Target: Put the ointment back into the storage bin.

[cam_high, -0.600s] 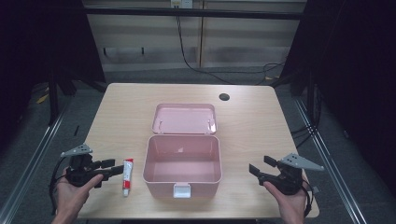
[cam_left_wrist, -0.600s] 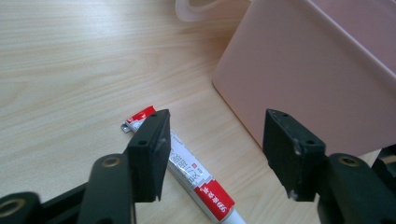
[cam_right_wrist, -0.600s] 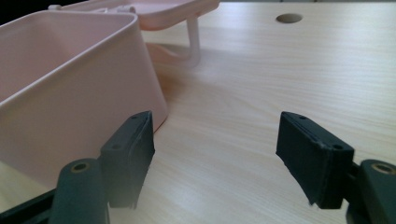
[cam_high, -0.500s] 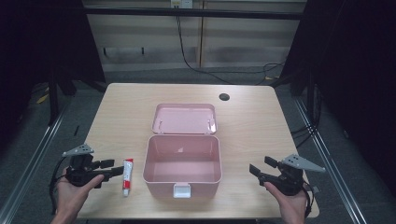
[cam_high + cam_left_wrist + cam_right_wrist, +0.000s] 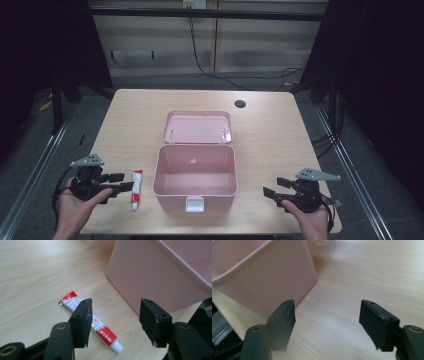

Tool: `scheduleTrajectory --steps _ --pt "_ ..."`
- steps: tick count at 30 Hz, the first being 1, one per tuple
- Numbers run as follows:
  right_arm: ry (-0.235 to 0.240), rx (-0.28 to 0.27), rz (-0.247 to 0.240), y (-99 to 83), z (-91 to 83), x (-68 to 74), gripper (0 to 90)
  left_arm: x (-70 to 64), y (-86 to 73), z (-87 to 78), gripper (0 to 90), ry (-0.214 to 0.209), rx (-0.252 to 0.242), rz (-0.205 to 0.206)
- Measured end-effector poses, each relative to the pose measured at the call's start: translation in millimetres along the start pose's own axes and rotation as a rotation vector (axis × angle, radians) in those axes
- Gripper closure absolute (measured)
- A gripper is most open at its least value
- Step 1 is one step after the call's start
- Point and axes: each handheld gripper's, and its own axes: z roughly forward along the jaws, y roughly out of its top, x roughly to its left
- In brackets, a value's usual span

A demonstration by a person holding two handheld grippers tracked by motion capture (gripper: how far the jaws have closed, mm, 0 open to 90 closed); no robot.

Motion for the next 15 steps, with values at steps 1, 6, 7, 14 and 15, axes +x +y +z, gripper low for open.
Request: scheduleTrajectory --steps 1,6,7,14,15 --pt "-0.003 0.003 -0.007 -0.3 -0.6 -0.3 29.4 -0.7 1.2 -0.5 46.6 0.001 0.017 0.005" --pt "0.009 0.03 -0.018 -1.1 2.7 4.6 29.4 -6.9 9.8 0.8 44.7 0.038 0.067 0.043" --pt "0.007 0.036 -0.02 -1.0 3.6 5.6 29.4 -7.7 10.9 2.0 44.7 0.051 0.072 0.037" --pt "-0.005 0.025 -0.015 -0.9 1.9 3.2 30.5 -7.8 21.6 10.2 42.8 0.068 0.159 0.029" --pt "-0.005 0.027 -0.016 -1.0 2.4 3.1 30.5 -6.5 23.7 11.2 45.8 0.071 0.175 0.017"
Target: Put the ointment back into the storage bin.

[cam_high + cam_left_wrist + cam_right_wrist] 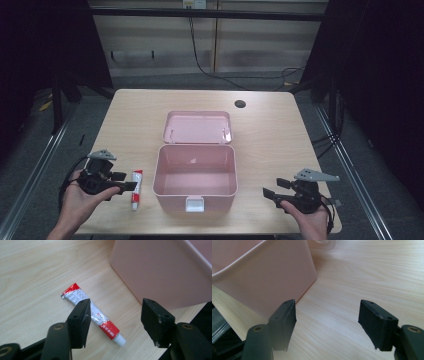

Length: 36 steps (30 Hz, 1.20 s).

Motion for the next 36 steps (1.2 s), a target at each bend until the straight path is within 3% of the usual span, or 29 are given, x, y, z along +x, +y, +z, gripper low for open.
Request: scheduleTrajectory --steps 1,6,9,18,22,36 --pt "0.001 0.003 0.0 -0.1 0.4 0.2 30.5 1.9 3.6 1.2 45.9 -0.002 0.013 -0.015" --pt "0.017 0.011 0.002 -0.7 1.6 1.2 30.3 9.3 9.4 2.9 44.4 -0.015 0.057 -0.015" --pt "0.021 0.023 0.009 -0.7 3.5 0.9 29.8 12.7 12.7 6.5 45.1 0.001 0.085 -0.02" --pt "0.012 0.04 0.012 -0.9 5.5 0.7 29.8 7.9 22.3 11.6 46.8 0.058 0.159 -0.005" --pt "0.022 0.047 0.006 -0.7 7.0 2.6 29.6 7.5 24.4 16.0 46.7 0.058 0.222 0.016" --pt "0.04 0.066 0.014 -0.9 9.4 2.7 29.4 8.1 28.0 37.4 46.4 0.071 0.305 0.001"
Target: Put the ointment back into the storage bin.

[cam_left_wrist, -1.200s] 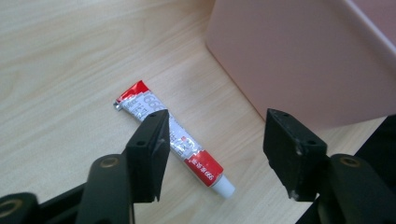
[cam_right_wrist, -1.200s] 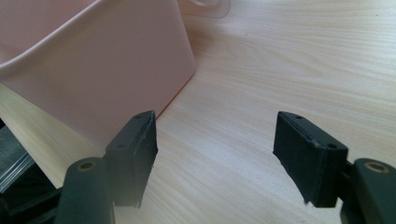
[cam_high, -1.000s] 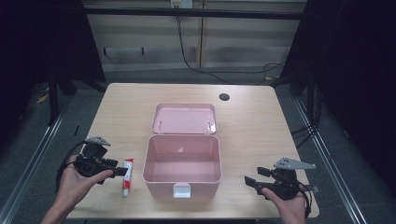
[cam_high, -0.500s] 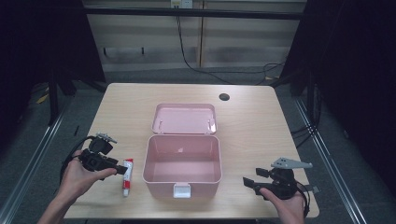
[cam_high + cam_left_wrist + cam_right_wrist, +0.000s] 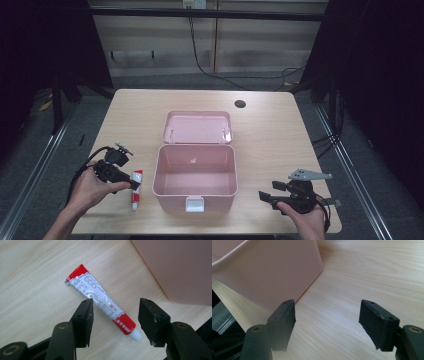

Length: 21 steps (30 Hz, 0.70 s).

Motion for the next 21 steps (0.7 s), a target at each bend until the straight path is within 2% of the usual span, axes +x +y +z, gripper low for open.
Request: scheduleTrajectory --steps 3,6,7,9,11,12,14,20,21 --pt "0.002 0.0 0.001 0.1 0.1 0.1 29.4 3.3 1.9 6.2 46.0 -0.004 0.037 -0.028" --pt "0.002 0.001 0.002 0.0 0.1 -0.1 29.3 5.5 1.8 9.0 43.5 -0.015 0.038 -0.049" --pt "0.003 0.001 0.005 0.1 0.3 -0.2 29.1 5.9 1.5 11.2 46.8 -0.008 0.047 -0.049" --pt "0.003 0.002 0.005 0.1 0.3 -0.2 29.1 7.2 1.2 15.7 46.7 -0.022 0.061 -0.056" --pt "0.007 0.003 0.003 0.0 0.7 -0.2 27.8 7.7 1.1 18.2 47.0 -0.02 0.078 -0.043" --pt "0.009 0.002 0.002 0.1 0.8 -0.2 27.8 8.1 1.2 18.9 47.0 -0.033 0.075 -0.046" --pt "0.01 0.003 0.0 0.1 1.2 -0.3 27.7 7.3 2.3 21.0 48.9 -0.019 0.083 -0.042" --pt "0.014 0.005 0.001 0.0 1.6 -0.4 27.2 7.2 5.9 27.7 50.4 -0.042 0.094 -0.046" --pt "0.015 0.005 0.001 0.0 1.6 -0.5 26.8 7.8 6.8 28.5 50.9 -0.022 0.099 -0.046"
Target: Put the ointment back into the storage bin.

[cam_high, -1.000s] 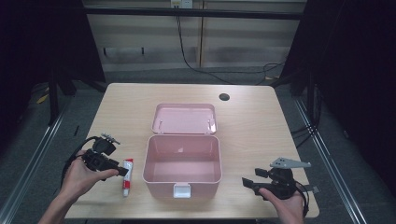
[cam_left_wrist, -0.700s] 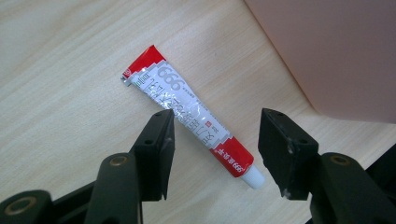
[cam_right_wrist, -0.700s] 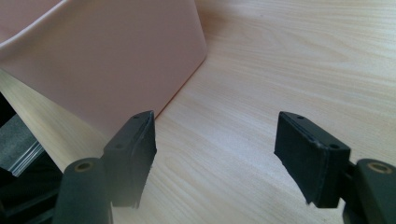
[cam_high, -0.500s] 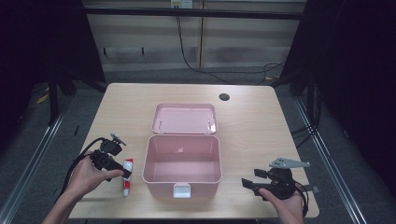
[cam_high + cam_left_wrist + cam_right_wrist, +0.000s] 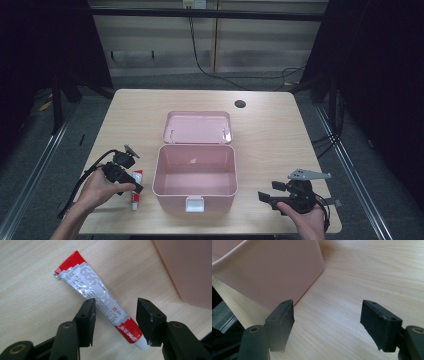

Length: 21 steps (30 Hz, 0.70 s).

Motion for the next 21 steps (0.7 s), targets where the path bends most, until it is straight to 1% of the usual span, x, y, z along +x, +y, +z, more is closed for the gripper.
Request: scheduleTrajectory --steps 2,4,9,10,12,13,16,18,21 --pt "0.005 0.002 -0.001 0.0 0.6 -0.1 26.6 1.3 0.8 0.0 51.6 -0.001 -0.003 0.0" --pt "0.006 0.006 -0.003 0.1 0.9 0.2 26.6 2.1 1.4 0.4 53.2 0.011 0.005 -0.002" --pt "0.007 0.008 0.002 0.1 0.9 0.2 26.5 3.1 2.3 2.4 52.0 0.015 0.011 -0.01" --pt "0.006 0.009 0.002 0.1 1.2 0.1 26.4 2.8 2.6 2.8 50.3 0.014 0.015 -0.011" --pt "0.007 0.01 0.003 0.1 1.3 0.1 26.4 1.3 2.6 4.4 49.7 0.018 0.015 -0.013" --pt "0.008 0.009 0.001 0.1 1.6 -0.1 26.4 0.9 2.8 5.1 47.9 0.016 0.02 -0.007" --pt "0.009 0.011 0.001 0.0 1.7 -0.3 26.4 -0.9 3.6 7.6 46.3 0.026 0.026 -0.006" --pt "0.008 0.011 0.001 0.0 1.8 -0.3 26.3 -2.2 4.4 8.8 47.4 0.022 0.024 -0.001" --pt "0.008 0.01 0.002 0.0 1.9 -0.5 26.2 -4.6 5.7 10.8 52.1 0.028 0.037 0.009"
